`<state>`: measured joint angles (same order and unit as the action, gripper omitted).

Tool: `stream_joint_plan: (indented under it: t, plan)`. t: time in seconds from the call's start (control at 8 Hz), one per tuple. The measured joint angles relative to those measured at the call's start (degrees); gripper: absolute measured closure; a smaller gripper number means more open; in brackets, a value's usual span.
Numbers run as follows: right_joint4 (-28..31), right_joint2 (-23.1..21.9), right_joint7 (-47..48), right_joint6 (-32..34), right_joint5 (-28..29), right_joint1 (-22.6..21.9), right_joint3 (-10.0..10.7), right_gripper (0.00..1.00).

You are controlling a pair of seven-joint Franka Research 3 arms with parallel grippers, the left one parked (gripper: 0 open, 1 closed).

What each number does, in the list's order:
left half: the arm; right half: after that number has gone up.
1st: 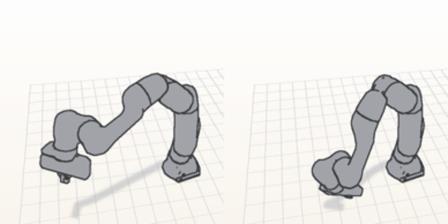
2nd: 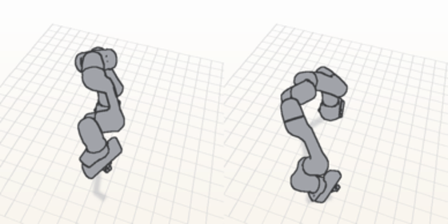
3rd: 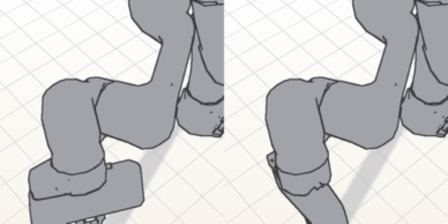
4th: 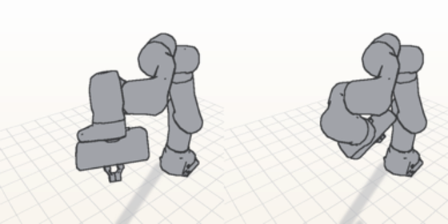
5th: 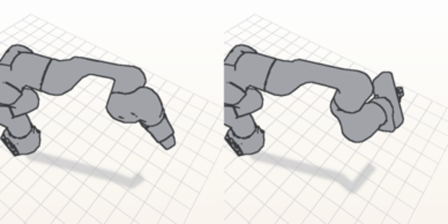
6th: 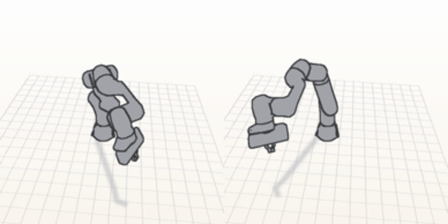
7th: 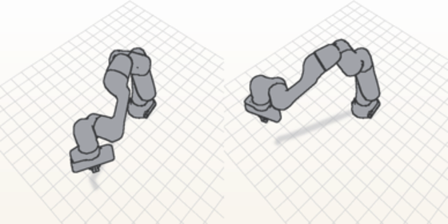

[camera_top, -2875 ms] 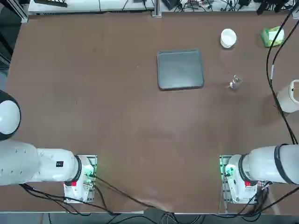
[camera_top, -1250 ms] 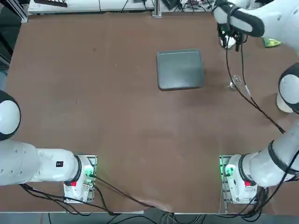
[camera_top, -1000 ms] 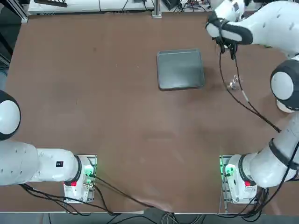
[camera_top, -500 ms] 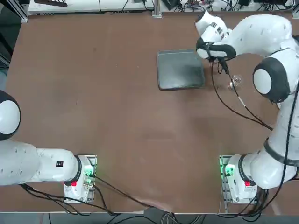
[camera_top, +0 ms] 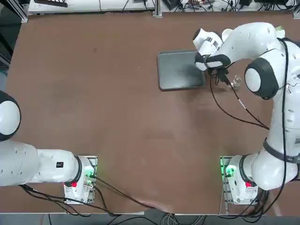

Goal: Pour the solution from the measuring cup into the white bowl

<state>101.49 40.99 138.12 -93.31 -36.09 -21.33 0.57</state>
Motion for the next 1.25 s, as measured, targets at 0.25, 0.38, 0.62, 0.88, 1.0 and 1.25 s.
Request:
stream_joint_plan:
  t: [0.25, 0.38, 0.62, 0.88, 1.0, 1.25]
  plan:
    - [0.0, 1.4, 6.7, 2.2, -1.4, 0.0, 0.3, 0.0]
    - [0.0, 1.9, 9.0, 3.0, -1.7, 0.0, 0.4, 0.0]
    - [0.0, 2.7, 12.3, 4.5, -2.5, 0.0, 0.9, 0.0]
    - [0.0, 3.8, 14.9, 5.2, -4.0, 0.2, 1.4, 0.0]
    - [0.0, 4.4, 15.4, 5.3, -4.5, 0.2, 1.5, 0.0]
    - [0.0, 5.7, 16.1, 5.4, -5.2, 0.2, 2.0, 0.0]
